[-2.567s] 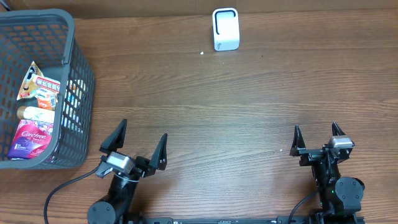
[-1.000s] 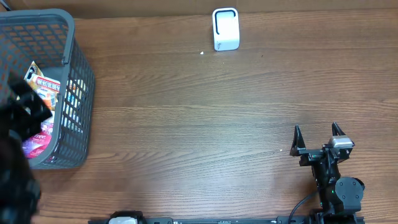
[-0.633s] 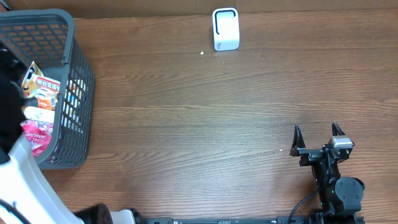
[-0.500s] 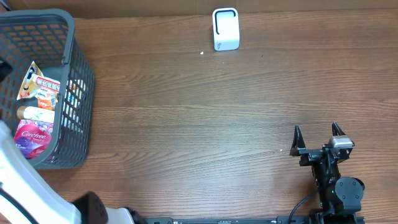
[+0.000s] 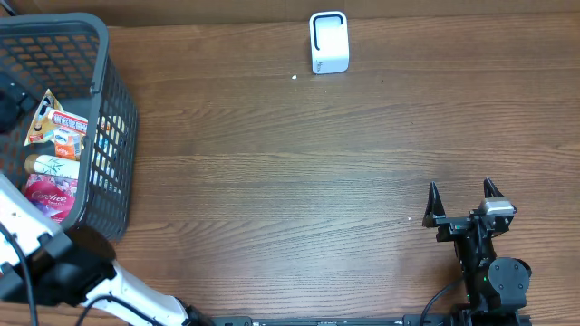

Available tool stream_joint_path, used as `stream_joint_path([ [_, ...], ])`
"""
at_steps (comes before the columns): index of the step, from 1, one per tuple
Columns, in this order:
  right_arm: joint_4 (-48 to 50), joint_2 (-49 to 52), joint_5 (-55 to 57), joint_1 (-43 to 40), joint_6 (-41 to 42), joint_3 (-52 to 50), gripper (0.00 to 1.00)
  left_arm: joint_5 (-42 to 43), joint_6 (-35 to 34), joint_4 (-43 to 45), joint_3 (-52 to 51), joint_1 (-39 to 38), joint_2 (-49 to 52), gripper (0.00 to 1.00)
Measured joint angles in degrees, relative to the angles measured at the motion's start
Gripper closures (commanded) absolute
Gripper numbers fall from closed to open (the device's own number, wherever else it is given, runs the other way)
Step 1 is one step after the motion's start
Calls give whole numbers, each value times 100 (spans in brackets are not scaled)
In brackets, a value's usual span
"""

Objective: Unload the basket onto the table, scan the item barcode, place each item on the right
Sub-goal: 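Reach left gripper into basket and grasp the white-green tube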

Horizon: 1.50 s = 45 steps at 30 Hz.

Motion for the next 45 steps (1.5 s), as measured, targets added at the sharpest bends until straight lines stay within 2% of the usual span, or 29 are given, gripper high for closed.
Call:
stream_joint_path([
  [9, 2, 0, 0, 0, 0, 0, 0, -411, -435, -127, 0, -129, 785, 0],
  [17, 2, 0, 0, 0, 0, 0, 0, -979, -1121, -225, 0, -866, 1209, 0],
  [33, 2, 0, 0, -2, 0, 0, 0, -1528, -2166, -586, -269, -776, 1781, 0],
  [39, 4, 0, 0, 0, 0, 0, 0, -1631, -2221, -494, -686, -621, 1801, 0],
  [45, 0, 0, 2, 0, 0, 0, 0, -1631, -2234, -11, -1172, -557, 1801, 0],
])
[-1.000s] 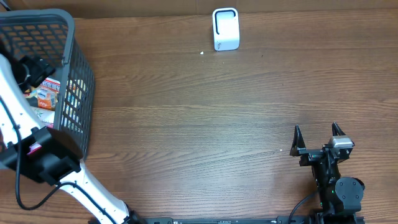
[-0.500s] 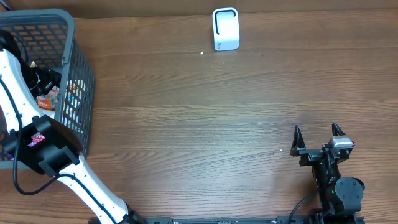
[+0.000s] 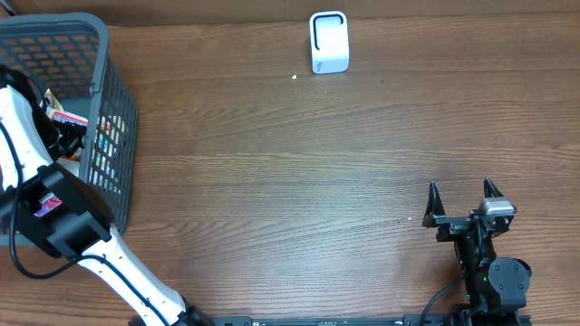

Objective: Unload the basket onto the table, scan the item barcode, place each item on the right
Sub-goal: 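Reach left gripper into basket and grasp the white-green tube, then lift tube out and place it on table near scanner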

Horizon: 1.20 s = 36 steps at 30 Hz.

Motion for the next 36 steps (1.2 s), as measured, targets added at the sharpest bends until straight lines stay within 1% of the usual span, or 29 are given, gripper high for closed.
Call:
stream_joint_path([
  [5, 2, 0, -2, 0, 0, 0, 0, 393, 225, 732, -551, 0, 20, 1],
  [6, 0, 0, -4, -2, 2, 0, 0, 415, 267, 782, -612, 0, 20, 5],
  [11, 2, 0, -2, 0, 0, 0, 0, 365, 496, 916, -756, 24, -26, 55],
  [12, 2, 0, 0, 0, 0, 0, 0, 356, 540, 933, -761, 44, -28, 61],
  [15, 0, 0, -2, 0, 0, 0, 0, 374, 691, 970, -761, 59, -42, 75],
  [17, 2, 0, -4, 0, 0, 0, 0, 369, 743, 973, -761, 59, -44, 82],
  [19, 0, 0, -2, 0, 0, 0, 0, 374, 780, 975, -761, 61, -48, 95],
  [26, 2, 0, 0, 0, -2, 0, 0, 629, 831, 997, -782, 44, -46, 96],
  [28, 2, 0, -2, 0, 2, 0, 0, 625, 837, 837, -752, 44, -42, 96],
  [30, 0, 0, -2, 0, -2, 0, 0, 566, 850, 439, -551, 42, 22, 96],
  [33, 2, 0, -2, 0, 0, 0, 0, 483, 848, -76, 74, 33, 160, 96],
  [36, 4, 0, -2, 0, 0, 0, 0, 433, 852, -684, 1550, 33, 232, 96],
])
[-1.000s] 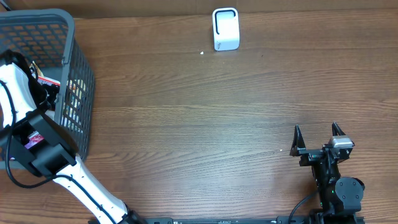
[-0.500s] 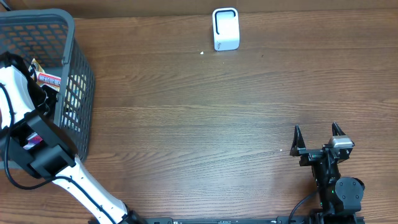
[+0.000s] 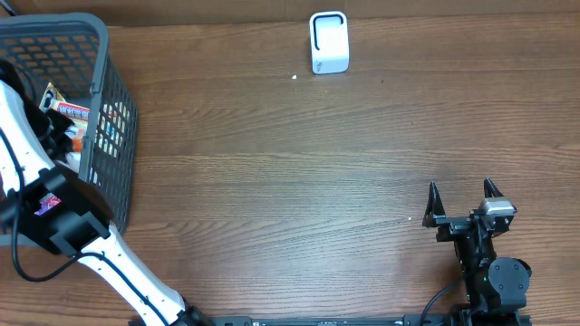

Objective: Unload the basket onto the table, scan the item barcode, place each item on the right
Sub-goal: 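Lift tube out and place it on table near scanner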

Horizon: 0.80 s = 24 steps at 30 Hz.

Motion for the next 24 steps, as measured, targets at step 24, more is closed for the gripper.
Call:
stream_joint_path([
  [24, -2, 0, 0, 0, 0, 0, 0, 1838, 131, 175, 1847, -1788, -2789, 96],
])
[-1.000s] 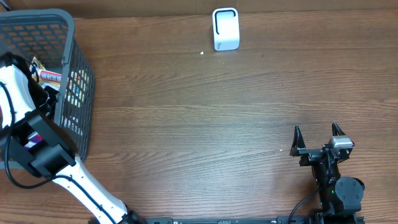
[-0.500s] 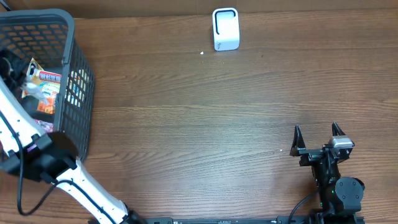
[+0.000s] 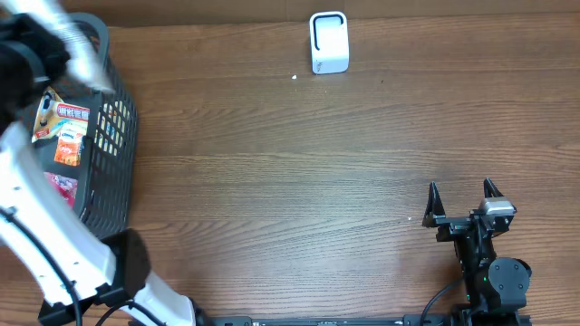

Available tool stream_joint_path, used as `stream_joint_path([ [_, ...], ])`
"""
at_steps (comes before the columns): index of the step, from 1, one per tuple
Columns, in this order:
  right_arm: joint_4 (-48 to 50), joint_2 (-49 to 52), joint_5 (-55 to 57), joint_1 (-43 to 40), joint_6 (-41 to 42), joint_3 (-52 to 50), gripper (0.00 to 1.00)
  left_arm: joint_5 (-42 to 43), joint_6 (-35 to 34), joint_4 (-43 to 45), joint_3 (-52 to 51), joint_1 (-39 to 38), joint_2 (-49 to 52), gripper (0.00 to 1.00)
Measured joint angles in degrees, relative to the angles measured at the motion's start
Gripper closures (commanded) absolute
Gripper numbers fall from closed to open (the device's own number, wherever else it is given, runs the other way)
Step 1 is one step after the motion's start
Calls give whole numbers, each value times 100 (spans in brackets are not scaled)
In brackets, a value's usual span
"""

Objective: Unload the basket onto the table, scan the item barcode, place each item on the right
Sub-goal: 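Lift tube out and place it on table near scanner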

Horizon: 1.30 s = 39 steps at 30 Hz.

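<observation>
The white barcode scanner (image 3: 329,42) stands at the table's far edge. At far left a dark mesh basket (image 3: 116,136) holds the items; an orange and white packet (image 3: 63,127) and a pink one (image 3: 62,188) show inside it. My left arm is raised over the basket's far corner. Its gripper (image 3: 83,60) is a motion blur there, so its fingers and any load cannot be made out. My right gripper (image 3: 462,194) rests at the lower right with its fingers spread and nothing between them.
The brown wooden table (image 3: 290,181) stretches between basket and scanner. A small white speck (image 3: 294,77) lies left of the scanner. The left arm's white links (image 3: 41,235) cross the basket's near side.
My left arm has come up from deep inside the basket to its far corner and is now blurred. The orange and white packet shows more fully. The right arm has not moved.
At first my left arm sat low at the near left, with several packets visible in the basket. Then it reached down into the basket and covered most of them, and stayed there. Now it is lifted at the basket's far corner. The right gripper stayed open throughout.
</observation>
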Motion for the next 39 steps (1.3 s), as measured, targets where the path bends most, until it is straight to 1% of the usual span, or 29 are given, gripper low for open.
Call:
stream_joint_path([
  [1, -2, 0, 0, 0, 0, 0, 0, 39, 0, -28, -20, -313, 17, 96],
  [3, 2, 0, 2, 0, 0, 0, 0, 116, 2, -44, -168, -1239, 177, 96],
  [7, 0, 0, 0, 0, -2, 0, 0, -55, 0, -70, -448, -2358, 632, 96],
  [10, -2, 0, 0, 0, 2, 0, 0, -328, -13, -72, -702, -3217, 1316, 96],
  [17, 0, 0, 0, 0, 2, 0, 0, -745, -120, 39, -778, -4264, 3040, 96],
  [21, 2, 0, 0, 0, 0, 0, 0, -944, -227, 57, -800, -4627, 3943, 96],
  [25, 0, 0, 2, 0, 0, 0, 0, -997, -275, 87, -804, -4800, 4461, 96],
  [29, 0, 0, 2, 0, 2, 0, 0, -1091, -313, 111, -804, -4819, 4583, 95],
  [30, 0, 0, 2, 0, 0, 0, 0, -1091, -315, 127, -804, -4815, 4583, 93],
  [31, 0, 0, 2, 0, 0, 0, 0, -1093, -313, 122, -804, -4815, 4583, 89],
  [32, 0, 0, 0, 0, 0, 0, 0, -1093, -317, 125, -804, -4813, 4583, 88],
  [34, -2, 0, 0, 0, 0, 0, 0, -1060, -332, 87, -787, -4813, 4583, 89],
  [36, 0, 0, 0, -2, 0, 0, 0, -938, -332, -4, -723, -4809, 4583, 96],
  [39, 0, 0, 2, -2, -2, 0, 0, -699, -332, -125, -476, -4809, 4583, 96],
])
